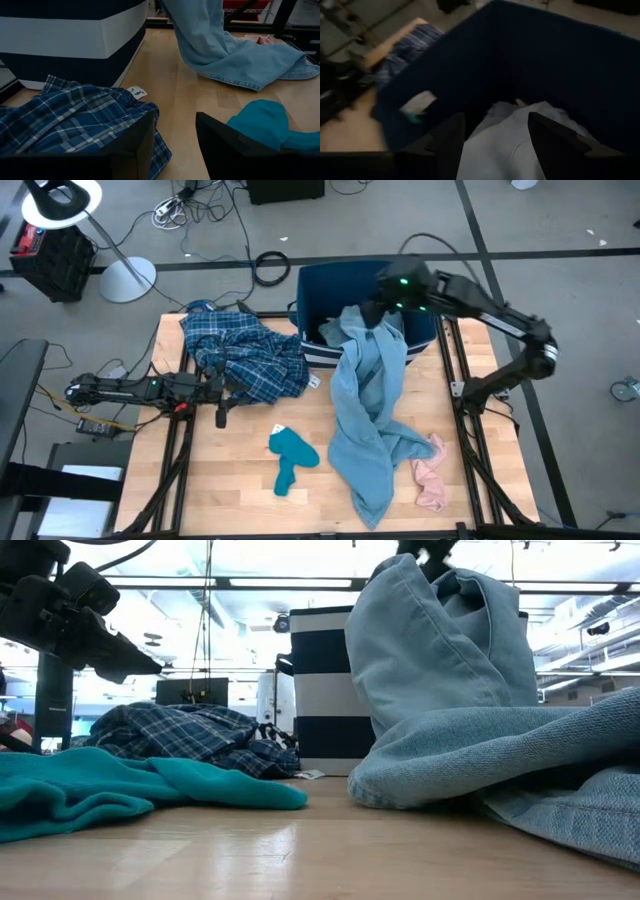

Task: Sort clothes
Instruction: Put the blue jeans into the blue laundry bin

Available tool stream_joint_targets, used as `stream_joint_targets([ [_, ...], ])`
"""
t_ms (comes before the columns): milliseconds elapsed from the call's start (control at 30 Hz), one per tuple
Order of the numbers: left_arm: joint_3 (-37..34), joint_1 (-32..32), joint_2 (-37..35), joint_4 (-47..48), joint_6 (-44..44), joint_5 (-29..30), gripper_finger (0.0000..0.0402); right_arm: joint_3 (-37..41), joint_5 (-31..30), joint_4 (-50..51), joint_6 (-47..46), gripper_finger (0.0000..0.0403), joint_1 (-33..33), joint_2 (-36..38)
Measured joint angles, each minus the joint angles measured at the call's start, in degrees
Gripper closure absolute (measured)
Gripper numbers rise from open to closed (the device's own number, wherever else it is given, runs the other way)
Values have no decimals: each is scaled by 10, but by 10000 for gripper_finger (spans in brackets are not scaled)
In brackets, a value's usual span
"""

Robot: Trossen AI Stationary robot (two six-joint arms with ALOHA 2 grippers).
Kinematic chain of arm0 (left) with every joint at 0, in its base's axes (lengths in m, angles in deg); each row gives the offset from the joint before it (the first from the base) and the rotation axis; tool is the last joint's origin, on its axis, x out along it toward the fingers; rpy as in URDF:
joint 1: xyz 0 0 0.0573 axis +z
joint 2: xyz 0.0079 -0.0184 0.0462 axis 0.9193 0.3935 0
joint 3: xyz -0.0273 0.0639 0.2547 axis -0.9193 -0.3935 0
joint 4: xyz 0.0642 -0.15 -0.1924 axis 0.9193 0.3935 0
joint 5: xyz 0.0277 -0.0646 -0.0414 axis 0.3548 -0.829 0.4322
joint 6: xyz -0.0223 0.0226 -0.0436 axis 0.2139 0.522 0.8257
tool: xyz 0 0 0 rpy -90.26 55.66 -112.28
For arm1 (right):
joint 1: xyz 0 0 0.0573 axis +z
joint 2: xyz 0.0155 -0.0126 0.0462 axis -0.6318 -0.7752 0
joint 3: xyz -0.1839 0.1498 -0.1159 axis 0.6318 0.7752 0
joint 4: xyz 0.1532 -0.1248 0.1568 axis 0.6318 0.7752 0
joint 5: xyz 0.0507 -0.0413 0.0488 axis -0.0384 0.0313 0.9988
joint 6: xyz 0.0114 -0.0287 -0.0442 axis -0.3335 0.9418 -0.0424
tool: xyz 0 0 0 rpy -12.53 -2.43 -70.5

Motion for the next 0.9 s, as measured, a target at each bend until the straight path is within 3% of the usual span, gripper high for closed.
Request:
stream_joint_targets([
  [133, 0, 0, 0, 0, 0, 0, 251, 0, -29, 48, -34, 187, 57, 52],
  [267, 0, 0, 0, 0, 0, 0, 251, 0, -105, 121, -88, 188, 148, 81],
  [600, 0, 0, 0, 0, 1, 0, 251, 5, -291, 245, -296, 188, 403, 72],
  [900, 0, 0, 0, 0, 4, 0, 251, 128, -322, 237, -456, 188, 523, 67],
])
